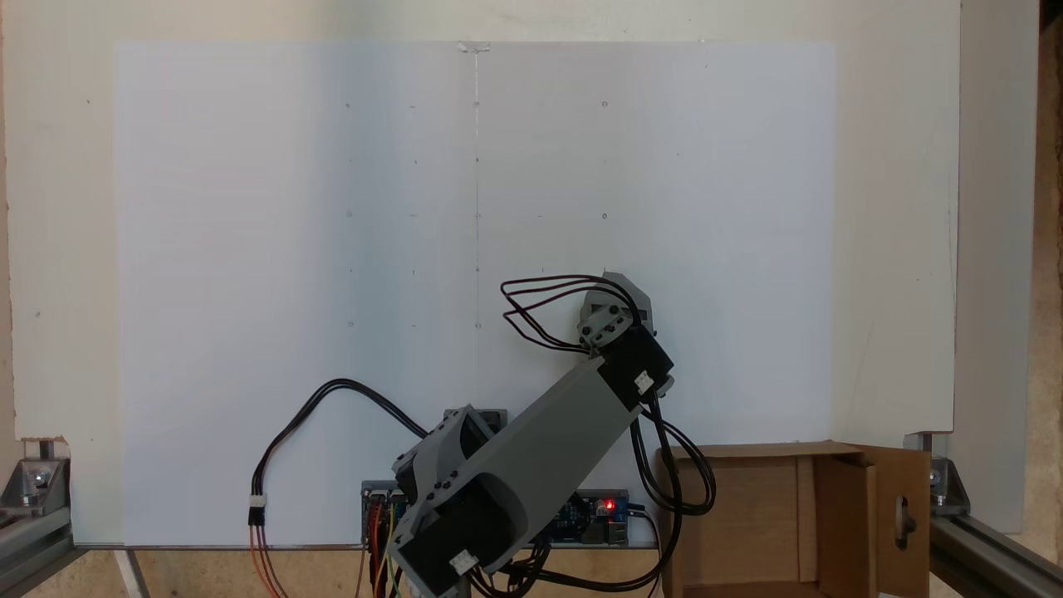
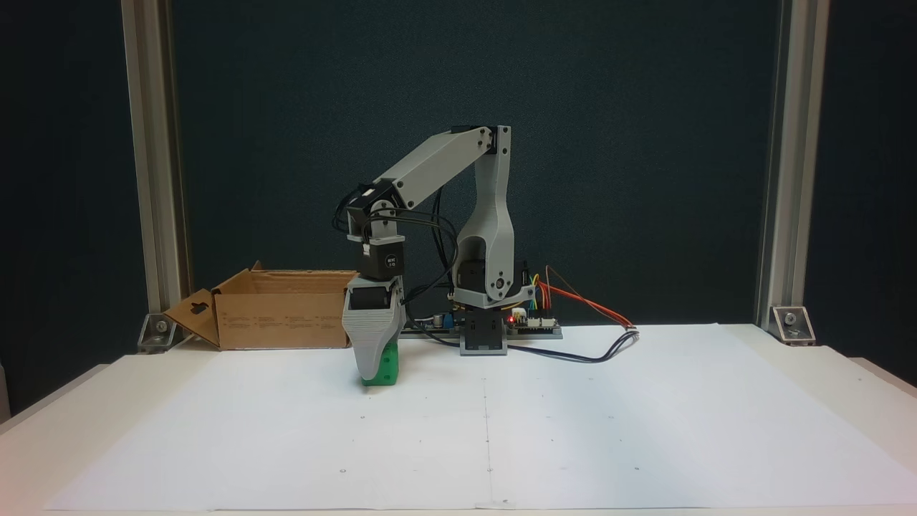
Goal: Grasp a green dice and put it in the bin.
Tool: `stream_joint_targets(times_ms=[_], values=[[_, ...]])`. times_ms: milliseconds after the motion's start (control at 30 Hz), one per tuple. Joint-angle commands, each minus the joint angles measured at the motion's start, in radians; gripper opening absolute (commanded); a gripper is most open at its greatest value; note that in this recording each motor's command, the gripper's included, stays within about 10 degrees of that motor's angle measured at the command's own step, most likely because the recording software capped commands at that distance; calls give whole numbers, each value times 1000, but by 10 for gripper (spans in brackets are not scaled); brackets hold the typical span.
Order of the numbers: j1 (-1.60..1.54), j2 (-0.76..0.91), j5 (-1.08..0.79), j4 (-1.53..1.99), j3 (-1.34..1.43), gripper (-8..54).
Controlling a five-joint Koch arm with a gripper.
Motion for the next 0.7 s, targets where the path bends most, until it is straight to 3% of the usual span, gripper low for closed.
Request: stream_joint_targets(times_ms=[0,667], values=[[0,-3,51,0,-6,432],[-3,-9,48,-41,5,432]])
